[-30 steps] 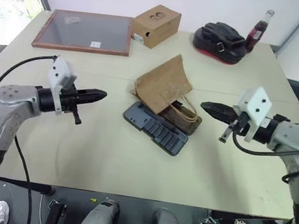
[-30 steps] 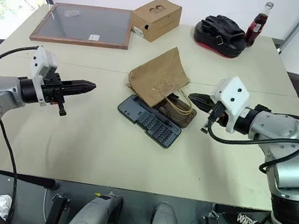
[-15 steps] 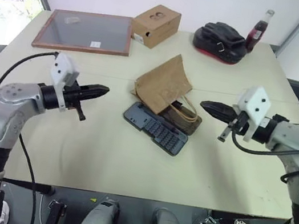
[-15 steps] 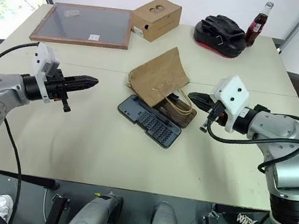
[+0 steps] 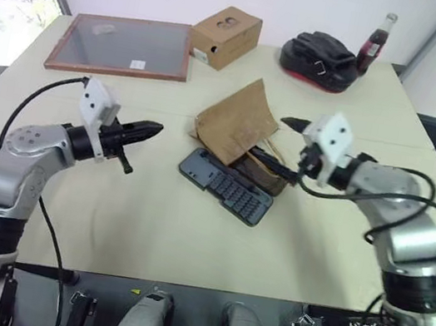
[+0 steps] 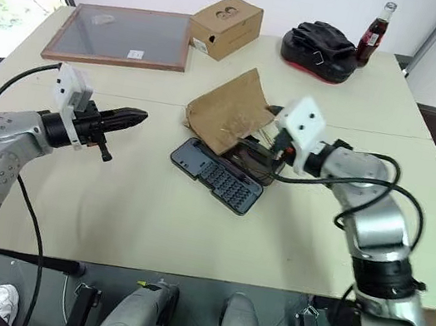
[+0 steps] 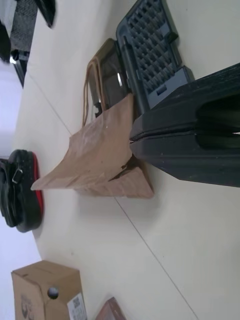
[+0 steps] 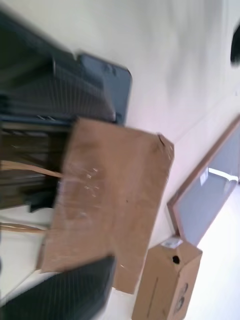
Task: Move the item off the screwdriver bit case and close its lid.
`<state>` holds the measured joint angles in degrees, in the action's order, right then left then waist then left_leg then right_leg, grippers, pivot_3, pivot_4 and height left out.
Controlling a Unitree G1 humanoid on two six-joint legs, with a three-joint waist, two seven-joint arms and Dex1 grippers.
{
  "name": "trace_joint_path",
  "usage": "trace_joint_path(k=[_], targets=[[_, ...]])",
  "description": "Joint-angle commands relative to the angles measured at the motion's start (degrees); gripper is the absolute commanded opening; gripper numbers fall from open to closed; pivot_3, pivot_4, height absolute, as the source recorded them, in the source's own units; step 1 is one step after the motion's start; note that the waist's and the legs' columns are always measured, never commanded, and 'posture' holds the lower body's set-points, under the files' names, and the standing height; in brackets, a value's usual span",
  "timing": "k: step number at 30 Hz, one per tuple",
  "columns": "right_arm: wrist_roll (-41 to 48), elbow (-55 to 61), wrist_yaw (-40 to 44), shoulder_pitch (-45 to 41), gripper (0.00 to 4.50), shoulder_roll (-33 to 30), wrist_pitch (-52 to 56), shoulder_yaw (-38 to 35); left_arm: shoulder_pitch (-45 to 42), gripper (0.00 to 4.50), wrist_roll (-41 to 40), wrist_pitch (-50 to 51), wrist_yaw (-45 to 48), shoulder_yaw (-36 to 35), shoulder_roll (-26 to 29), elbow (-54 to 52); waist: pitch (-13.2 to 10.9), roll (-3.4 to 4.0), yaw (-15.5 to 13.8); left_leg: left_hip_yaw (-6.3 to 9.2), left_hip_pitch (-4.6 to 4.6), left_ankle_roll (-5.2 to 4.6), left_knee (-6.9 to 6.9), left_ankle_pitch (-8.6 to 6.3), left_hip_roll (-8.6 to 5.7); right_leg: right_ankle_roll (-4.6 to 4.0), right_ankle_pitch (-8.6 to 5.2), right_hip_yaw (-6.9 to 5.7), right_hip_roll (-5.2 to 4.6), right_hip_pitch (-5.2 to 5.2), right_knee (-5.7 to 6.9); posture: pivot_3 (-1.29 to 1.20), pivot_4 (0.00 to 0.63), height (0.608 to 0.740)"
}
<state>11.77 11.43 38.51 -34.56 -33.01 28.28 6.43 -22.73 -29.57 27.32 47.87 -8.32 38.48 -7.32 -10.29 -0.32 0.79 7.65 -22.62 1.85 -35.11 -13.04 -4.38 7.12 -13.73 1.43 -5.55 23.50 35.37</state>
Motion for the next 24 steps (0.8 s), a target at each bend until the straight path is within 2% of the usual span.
trace_joint_path(k=[1, 5, 9, 12, 16, 19, 24], targets=[[-3.03, -1.09, -5.50, -4.45, 4.47, 4.77, 0.36, 1.37, 0.02, 0.00, 0.56, -1.24, -0.85, -1.22, 0.16, -1.85, 0.00, 0.00, 0.00, 0.00, 0.00, 0.01, 0.00, 0.00, 0.00, 0.00, 0.00, 0.00, 0.00, 0.01, 0.00, 0.00, 0.150, 0.740], [-2.86, -5.48, -11.90, -10.87, 4.47, 14.98, 6.16, 1.97, 0.16, 0.00, 1.35, -1.91, -2.23, -2.57, 0.49, -1.28, 0.00, 0.00, 0.42, 0.00, 0.00, 0.08, 0.03, 0.04, 0.01, -0.03, 0.02, 0.05, 0.03, 0.12, 0.15, 0.00, 0.150, 0.740], [-4.66, -8.98, -12.87, -13.56, 4.47, 20.23, 6.52, 5.58, 0.07, 0.00, 1.90, -2.63, -3.24, -3.12, 0.38, -0.76, 0.00, 0.00, 0.26, 0.03, 0.00, 0.12, 0.06, 0.07, 0.02, -0.09, 0.05, 0.04, 0.06, 0.23, 0.35, 0.00, 0.150, 0.740], [-8.91, -11.28, -10.28, -11.64, 4.47, 18.28, 2.97, 11.22, 0.45, 0.00, 2.17, -2.96, -3.86, -3.25, 0.16, -1.02, 0.00, 0.00, 0.04, 0.04, -0.03, 0.13, 0.05, 0.06, -0.01, -0.09, 0.05, 0.03, 0.05, 0.25, 0.38, 0.00, 0.150, 0.740], [-12.85, -13.08, -8.66, -9.03, 4.47, 14.92, -1.05, 14.32, 0.82, 0.00, 2.75, -3.46, -4.92, -3.38, -0.18, -1.35, 0.01, -0.01, 0.05, 0.00, -0.03, 0.13, 0.01, 0.06, -0.05, -0.08, 0.06, 0.02, 0.03, 0.22, 0.39, 0.00, 0.150, 0.740], [-14.38, -12.16, -7.40, -6.36, 4.47, 10.88, 0.50, 13.64, 1.61, 0.00, 2.86, -3.36, -5.15, -3.35, -0.28, -1.99, 0.00, 0.00, 0.23, -0.02, -0.04, 0.13, 0.02, 0.07, -0.04, -0.09, 0.05, 0.04, 0.03, 0.31, 0.49, 0.00, 0.150, 0.740], [-15.86, -10.63, -8.28, -4.35, 4.47, 8.65, 3.15, 11.90, 1.59, 0.00, 3.40, -3.82, -5.32, -2.53, -0.88, -1.69, 0.00, 0.00, 0.54, -0.03, -0.04, 0.13, 0.02, 0.07, 0.01, -0.10, 0.04, 0.07, 0.08, 0.40, 0.62, 0.00, 0.150, 0.740]])
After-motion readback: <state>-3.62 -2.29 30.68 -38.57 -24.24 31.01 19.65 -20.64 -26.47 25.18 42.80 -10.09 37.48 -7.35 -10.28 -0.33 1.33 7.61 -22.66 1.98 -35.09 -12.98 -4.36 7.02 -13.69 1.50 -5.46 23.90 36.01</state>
